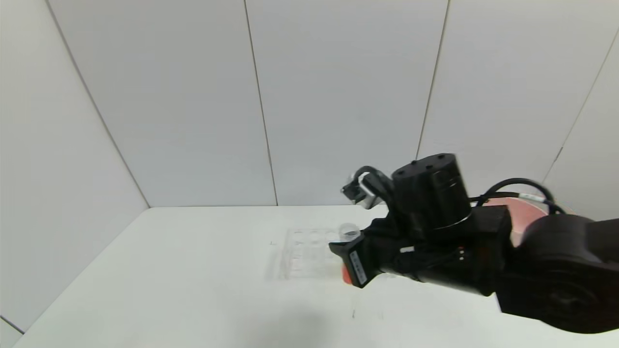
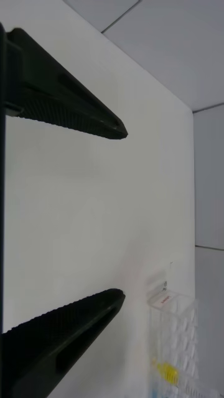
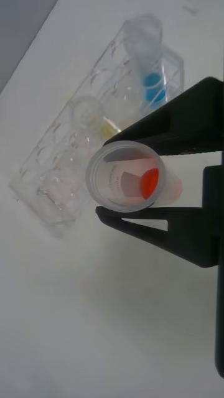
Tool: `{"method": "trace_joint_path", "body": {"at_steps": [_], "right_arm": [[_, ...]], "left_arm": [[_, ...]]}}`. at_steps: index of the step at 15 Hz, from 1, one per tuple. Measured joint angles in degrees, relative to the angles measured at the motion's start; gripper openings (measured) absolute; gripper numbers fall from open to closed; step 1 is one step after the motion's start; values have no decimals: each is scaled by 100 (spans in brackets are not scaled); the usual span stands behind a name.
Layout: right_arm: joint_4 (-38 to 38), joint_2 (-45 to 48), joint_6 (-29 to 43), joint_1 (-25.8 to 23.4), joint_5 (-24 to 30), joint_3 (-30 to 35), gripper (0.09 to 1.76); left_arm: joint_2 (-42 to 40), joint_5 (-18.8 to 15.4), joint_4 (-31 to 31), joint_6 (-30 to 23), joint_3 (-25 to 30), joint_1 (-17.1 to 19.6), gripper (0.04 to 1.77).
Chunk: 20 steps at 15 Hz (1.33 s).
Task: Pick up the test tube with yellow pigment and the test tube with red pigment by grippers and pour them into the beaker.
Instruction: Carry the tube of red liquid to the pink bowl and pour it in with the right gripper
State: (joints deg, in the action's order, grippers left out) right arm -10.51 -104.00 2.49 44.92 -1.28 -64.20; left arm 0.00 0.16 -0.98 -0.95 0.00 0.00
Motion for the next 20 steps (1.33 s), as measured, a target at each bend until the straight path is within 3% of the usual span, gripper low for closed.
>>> {"method": "trace_joint_path", "body": {"at_steps": [4, 7, 13, 16, 20], "right_arm": [[143, 874, -1275, -1221, 1201, 861, 53], [672, 1136, -2014, -2288, 1786, 1029, 53], [1764, 979, -3555, -4002, 2155, 354, 53], [2295, 739, -4053, -4497, 2169, -134, 53], [3588, 472, -4720, -4941, 2164, -1014, 53]], "left_arm": [[0, 0, 0, 0, 0, 0, 172], [0, 0, 0, 0, 0, 0, 172], [0, 0, 0, 0, 0, 0, 172], [0, 0, 2, 0, 0, 0, 172], [0, 0, 0, 0, 0, 0, 172]]}}
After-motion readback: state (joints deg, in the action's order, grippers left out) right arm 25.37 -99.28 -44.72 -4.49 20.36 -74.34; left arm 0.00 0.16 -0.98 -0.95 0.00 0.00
